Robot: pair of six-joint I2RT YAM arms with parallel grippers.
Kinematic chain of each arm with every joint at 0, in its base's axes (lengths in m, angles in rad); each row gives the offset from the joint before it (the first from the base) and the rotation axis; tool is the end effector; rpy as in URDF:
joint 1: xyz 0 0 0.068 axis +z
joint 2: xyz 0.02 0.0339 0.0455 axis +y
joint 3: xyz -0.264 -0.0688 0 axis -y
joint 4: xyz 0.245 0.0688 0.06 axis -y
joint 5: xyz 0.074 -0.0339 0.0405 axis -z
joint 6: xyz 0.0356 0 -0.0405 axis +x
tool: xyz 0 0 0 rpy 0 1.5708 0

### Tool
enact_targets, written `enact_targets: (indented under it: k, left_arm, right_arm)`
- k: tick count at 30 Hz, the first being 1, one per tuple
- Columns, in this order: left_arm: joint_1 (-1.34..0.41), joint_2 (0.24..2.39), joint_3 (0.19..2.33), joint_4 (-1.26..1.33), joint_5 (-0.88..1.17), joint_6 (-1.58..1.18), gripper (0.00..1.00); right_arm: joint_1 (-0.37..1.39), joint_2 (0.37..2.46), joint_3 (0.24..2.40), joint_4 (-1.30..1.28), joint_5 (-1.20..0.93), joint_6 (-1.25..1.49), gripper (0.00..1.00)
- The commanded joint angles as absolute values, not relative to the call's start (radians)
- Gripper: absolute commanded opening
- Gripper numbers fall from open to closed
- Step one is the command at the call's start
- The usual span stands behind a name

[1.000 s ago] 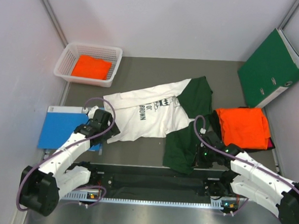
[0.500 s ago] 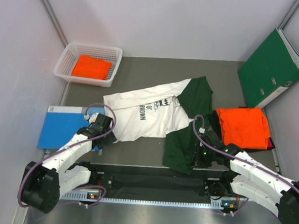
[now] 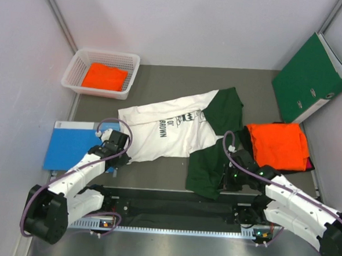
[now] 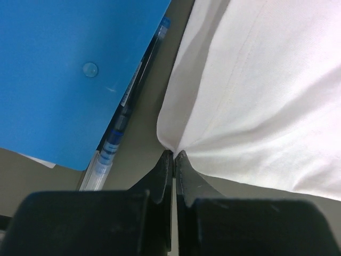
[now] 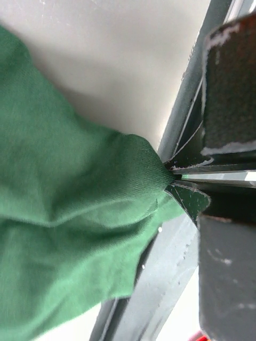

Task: Fold and stack the t-shirts
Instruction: Fold the tshirt

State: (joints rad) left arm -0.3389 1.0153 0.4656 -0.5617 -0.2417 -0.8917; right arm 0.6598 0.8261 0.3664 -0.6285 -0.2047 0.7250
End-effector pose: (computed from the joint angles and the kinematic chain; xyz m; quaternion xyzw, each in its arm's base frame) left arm 0.1624 -0.0482 0.1637 -0.2902 0.9225 -0.0346 0.2523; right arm 0.1044 0.0902 0.1563 0.0071 0.9662 0.2281 0.1196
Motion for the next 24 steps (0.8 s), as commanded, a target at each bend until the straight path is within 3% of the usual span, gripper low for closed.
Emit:
enact_targets:
  k: [1, 10, 24]
  left_arm:
    - [-0.341, 0.954, 0.505, -0.618, -0.276, -0.896, 0.0]
    - [-0.341, 0.963, 0.587, -0.655, -0.319, -0.879, 0.0]
    - [-0.339, 0.996, 0.69, -0.709, -0.446, -0.859, 0.0]
  right_arm:
    - [0.657, 0.715, 0.439, -0.64, -0.204, 0.73, 0.0]
    - [0.655, 0.574, 0.544, -0.681, -0.106, 0.752, 0.0]
    - [0.655, 0.543, 0.673, -0.874, 0.14, 0.775, 0.0]
